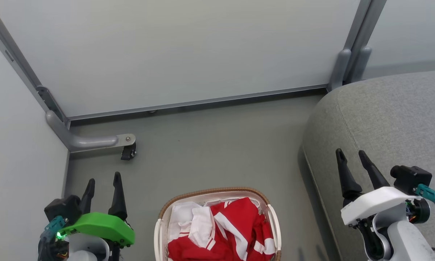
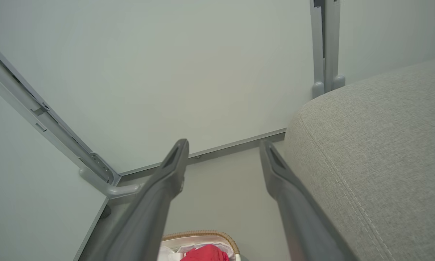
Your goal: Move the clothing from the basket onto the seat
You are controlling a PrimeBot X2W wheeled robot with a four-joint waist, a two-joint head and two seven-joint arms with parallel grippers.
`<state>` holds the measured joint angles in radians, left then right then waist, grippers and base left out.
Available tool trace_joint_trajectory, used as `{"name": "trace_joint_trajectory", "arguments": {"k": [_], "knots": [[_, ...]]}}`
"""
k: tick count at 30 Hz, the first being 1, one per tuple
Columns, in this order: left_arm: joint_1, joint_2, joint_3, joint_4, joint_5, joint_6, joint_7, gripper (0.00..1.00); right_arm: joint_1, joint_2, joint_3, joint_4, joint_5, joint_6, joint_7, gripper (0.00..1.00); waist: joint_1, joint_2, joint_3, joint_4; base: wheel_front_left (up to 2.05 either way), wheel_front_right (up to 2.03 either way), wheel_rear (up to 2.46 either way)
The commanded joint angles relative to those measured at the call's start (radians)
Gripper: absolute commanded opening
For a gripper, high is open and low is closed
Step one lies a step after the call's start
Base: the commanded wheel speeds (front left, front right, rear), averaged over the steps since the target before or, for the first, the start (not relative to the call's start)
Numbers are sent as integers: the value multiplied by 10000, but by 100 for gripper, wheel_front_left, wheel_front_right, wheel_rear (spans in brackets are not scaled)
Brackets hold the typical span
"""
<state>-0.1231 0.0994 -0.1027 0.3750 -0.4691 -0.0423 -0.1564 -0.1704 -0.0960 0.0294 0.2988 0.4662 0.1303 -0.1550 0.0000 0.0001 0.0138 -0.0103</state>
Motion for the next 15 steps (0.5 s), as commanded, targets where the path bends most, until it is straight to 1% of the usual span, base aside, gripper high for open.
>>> {"name": "trace_joint_trajectory", "arguments": {"k": [1, 15], "knots": [[-280, 88, -18, -44, 320, 64, -95, 100, -252, -93, 31, -87, -292, 4, -104, 100, 0, -1, 5, -6, 0, 0, 0], [-380, 5, 99, 163, 1566, 43, -419, 100, -451, -29, 166, 139, -1692, 4, -428, 100, 0, -1, -18, -65, 0, 0, 0]]}}
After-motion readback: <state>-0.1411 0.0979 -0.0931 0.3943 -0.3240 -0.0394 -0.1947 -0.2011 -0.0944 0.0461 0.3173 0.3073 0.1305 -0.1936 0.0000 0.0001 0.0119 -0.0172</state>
